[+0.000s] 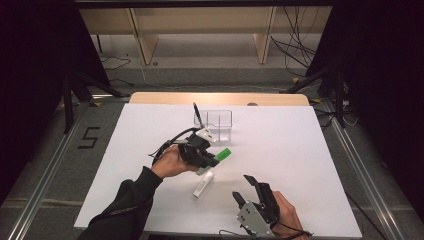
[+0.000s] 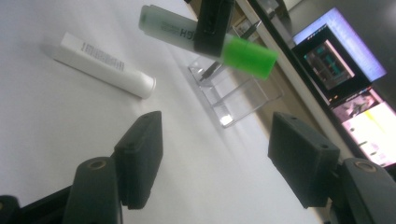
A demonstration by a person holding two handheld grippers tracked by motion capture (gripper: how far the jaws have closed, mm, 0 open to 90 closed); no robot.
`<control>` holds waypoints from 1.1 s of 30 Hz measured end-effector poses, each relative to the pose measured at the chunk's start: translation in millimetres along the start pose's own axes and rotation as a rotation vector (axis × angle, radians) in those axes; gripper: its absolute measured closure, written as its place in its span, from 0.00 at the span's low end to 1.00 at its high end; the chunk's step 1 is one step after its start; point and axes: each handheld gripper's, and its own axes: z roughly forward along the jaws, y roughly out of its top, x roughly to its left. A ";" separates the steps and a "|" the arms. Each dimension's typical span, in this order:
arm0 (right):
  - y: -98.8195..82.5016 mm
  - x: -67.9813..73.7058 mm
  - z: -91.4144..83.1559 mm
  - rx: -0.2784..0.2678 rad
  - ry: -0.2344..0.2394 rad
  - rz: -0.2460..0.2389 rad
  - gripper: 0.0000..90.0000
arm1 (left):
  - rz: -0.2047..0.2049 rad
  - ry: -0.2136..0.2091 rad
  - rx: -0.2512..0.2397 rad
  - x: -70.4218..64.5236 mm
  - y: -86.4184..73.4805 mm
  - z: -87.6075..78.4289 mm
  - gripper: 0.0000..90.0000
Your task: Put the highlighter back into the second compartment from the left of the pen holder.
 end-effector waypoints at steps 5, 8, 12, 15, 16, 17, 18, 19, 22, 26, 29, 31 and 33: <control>-4.5 -7.0 -1.3 -0.003 0.043 0.144 0.37 | -0.062 0.049 -0.072 7.0 1.8 -5.6 0.85; -6.7 -13.3 -1.2 0.001 0.091 0.297 0.33 | -0.086 0.076 -0.126 9.7 4.4 -9.2 0.85; -13.1 -25.5 -2.8 -0.022 0.160 0.504 0.31 | -0.116 0.101 -0.191 14.9 7.9 -13.8 0.85; -18.7 -33.7 -4.4 -0.047 0.201 0.636 0.31 | -0.138 0.122 -0.235 19.6 10.1 -16.2 0.85; -20.5 -35.9 -5.0 -0.050 0.209 0.668 0.30 | -0.144 0.124 -0.243 21.9 10.8 -17.3 0.85; -22.4 -37.7 -5.6 -0.054 0.220 0.694 0.30 | -0.151 0.130 -0.255 24.1 11.4 -18.1 0.85; -24.0 -39.2 -6.2 -0.056 0.227 0.719 0.30 | -0.158 0.134 -0.265 26.2 11.9 -18.8 0.85; -25.8 -40.6 -6.7 -0.060 0.232 0.735 0.30 | -0.163 0.140 -0.271 28.2 12.4 -19.6 0.85; -29.9 -43.8 -8.5 -0.063 0.238 0.774 0.29 | -0.179 0.159 -0.296 33.5 13.9 -21.5 0.85; -33.8 -45.8 -10.0 -0.062 0.237 0.797 0.28 | -0.218 0.187 -0.341 41.0 16.7 -22.8 0.85; -35.6 -46.1 -11.1 -0.066 0.242 0.810 0.28 | -0.246 0.197 -0.367 47.0 20.6 -22.5 0.85; -36.0 -46.2 -12.0 -0.068 0.242 0.821 0.27 | -0.252 0.212 -0.376 50.1 23.5 -21.5 0.85; -37.0 -46.5 -13.0 -0.072 0.246 0.834 0.26 | -0.261 0.222 -0.383 53.0 26.2 -20.3 0.85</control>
